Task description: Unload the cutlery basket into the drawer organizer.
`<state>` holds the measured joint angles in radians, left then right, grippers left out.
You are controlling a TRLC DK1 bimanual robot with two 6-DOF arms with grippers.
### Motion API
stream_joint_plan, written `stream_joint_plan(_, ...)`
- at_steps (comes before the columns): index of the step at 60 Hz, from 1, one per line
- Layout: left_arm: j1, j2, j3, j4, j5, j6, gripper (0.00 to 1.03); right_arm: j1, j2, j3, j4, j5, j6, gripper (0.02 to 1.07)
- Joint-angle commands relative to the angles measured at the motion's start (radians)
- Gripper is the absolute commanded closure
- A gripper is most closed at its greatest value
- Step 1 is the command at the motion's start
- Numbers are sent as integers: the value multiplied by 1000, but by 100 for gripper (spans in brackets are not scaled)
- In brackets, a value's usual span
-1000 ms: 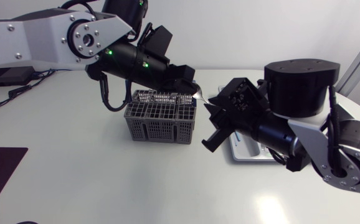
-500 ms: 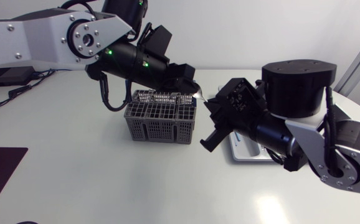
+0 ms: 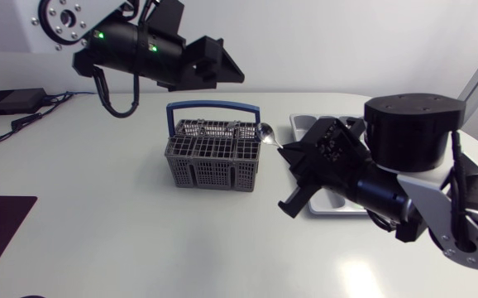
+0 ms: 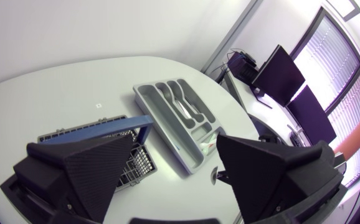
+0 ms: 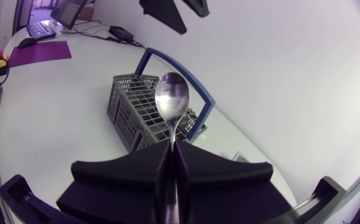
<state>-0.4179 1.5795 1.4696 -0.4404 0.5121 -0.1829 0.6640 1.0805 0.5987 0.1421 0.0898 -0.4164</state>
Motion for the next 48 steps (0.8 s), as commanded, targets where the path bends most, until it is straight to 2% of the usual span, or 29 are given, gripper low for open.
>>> stream_joint_plan(1,34,-33,46,-11,16,5,4,-32,-51,-43,-29,-30,-21,101)
stream_joint_plan(11,88,-46,34,-26,12,85,4,-152,-137,-86,-93,-137,-82,101)
stream_joint_plan(17,128,-50,21,-54,3,157,4,-259,-180,-120,-134,-240,-136,101)
stream_joint_plan(21,137,-50,17,-69,-44,209,4,-334,-200,-146,-154,-311,-179,101)
stream_joint_plan(28,143,-36,21,-110,-80,280,4,-474,-203,-188,-173,-444,-266,101)
stream_joint_plan(34,128,-33,20,-129,-126,319,4,-603,-154,-206,-173,-570,-363,101)
stream_joint_plan(39,108,-33,14,-135,-178,346,4,-682,-90,-198,-171,-636,-440,101)
stream_joint_plan(48,99,-33,-5,-138,-216,365,4,-787,65,-158,-165,-700,-602,101)
